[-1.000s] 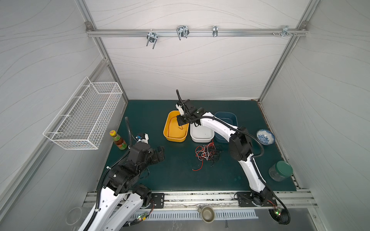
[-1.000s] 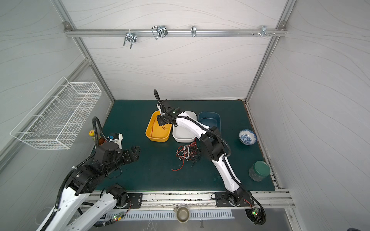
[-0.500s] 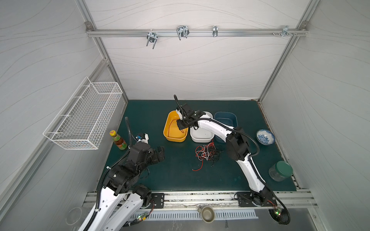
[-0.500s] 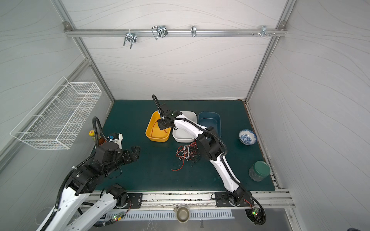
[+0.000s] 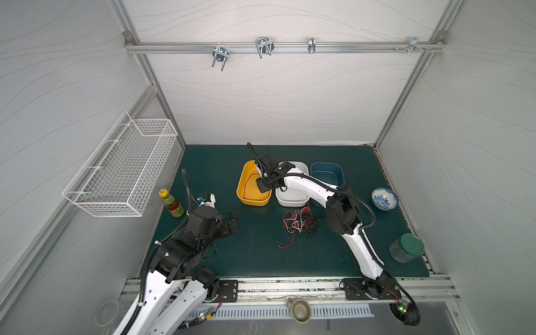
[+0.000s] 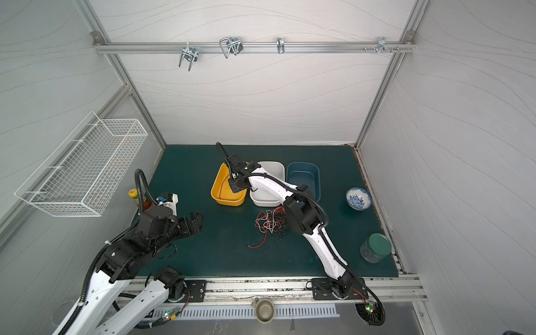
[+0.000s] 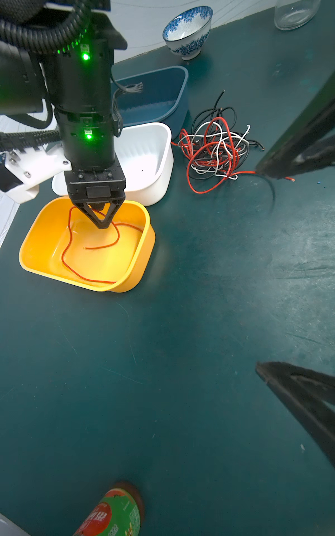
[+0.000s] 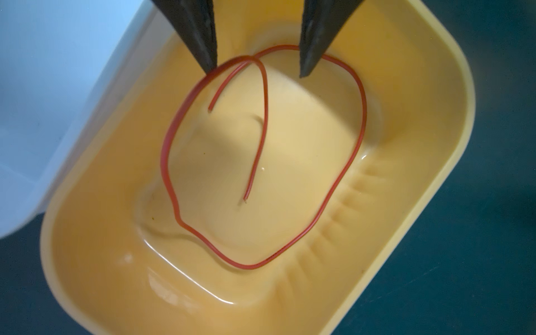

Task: Untangle the cables
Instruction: 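Lower the red wire into the yellow tub and open the right gripper, then withdraw the right gripper from the yellow tub while the left gripper reaches the pile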

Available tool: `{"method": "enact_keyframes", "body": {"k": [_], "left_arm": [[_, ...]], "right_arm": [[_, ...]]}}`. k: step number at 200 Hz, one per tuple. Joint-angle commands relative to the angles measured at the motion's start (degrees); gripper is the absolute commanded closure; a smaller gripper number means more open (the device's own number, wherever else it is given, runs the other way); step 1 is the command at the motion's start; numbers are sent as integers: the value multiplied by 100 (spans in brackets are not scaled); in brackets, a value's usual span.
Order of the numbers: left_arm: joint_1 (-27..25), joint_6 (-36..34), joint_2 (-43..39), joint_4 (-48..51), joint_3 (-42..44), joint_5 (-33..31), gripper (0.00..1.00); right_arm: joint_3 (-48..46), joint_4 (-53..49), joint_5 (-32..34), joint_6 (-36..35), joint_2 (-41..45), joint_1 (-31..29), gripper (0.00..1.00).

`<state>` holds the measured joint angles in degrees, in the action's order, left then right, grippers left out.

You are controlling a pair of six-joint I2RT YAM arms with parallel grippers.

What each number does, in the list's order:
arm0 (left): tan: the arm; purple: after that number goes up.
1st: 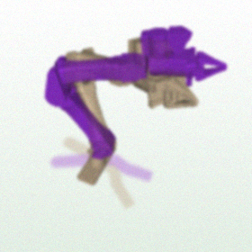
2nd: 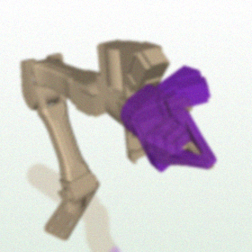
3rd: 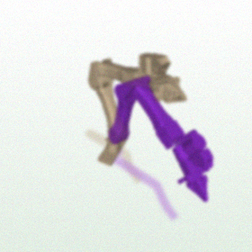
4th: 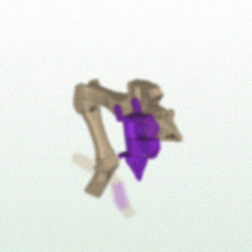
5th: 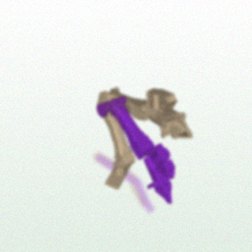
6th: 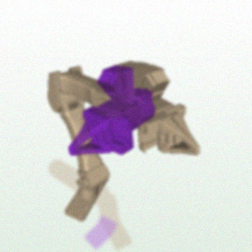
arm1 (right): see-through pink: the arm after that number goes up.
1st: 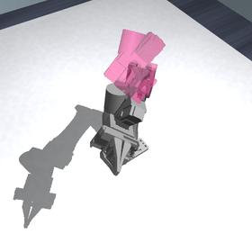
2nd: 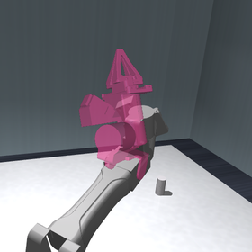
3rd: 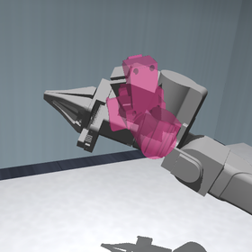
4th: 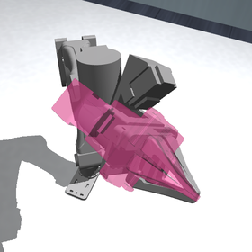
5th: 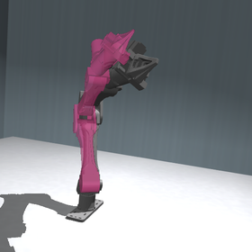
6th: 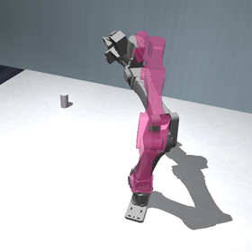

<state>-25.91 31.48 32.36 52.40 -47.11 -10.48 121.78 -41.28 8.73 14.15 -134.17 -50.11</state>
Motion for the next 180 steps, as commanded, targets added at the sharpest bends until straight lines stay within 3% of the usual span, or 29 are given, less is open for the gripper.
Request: {"method": "enact_keyframes", "body": {"k": [1,71,147,180], "left_arm": [[25,-55,14,-238,0,10,1],[20,-57,34,-232,0,10,0],[16,-107,162,-265,0,153,0],[16,-291,396,-308,-25,500,0]], "right_arm": [[189,-493,362,-97,362,-120,46],[-251,-899,602,-86,1234,-312,36],[-3142,-77,463,306,3902,-600,23],[-4528,98,693,479,5296,-619,11]]}}
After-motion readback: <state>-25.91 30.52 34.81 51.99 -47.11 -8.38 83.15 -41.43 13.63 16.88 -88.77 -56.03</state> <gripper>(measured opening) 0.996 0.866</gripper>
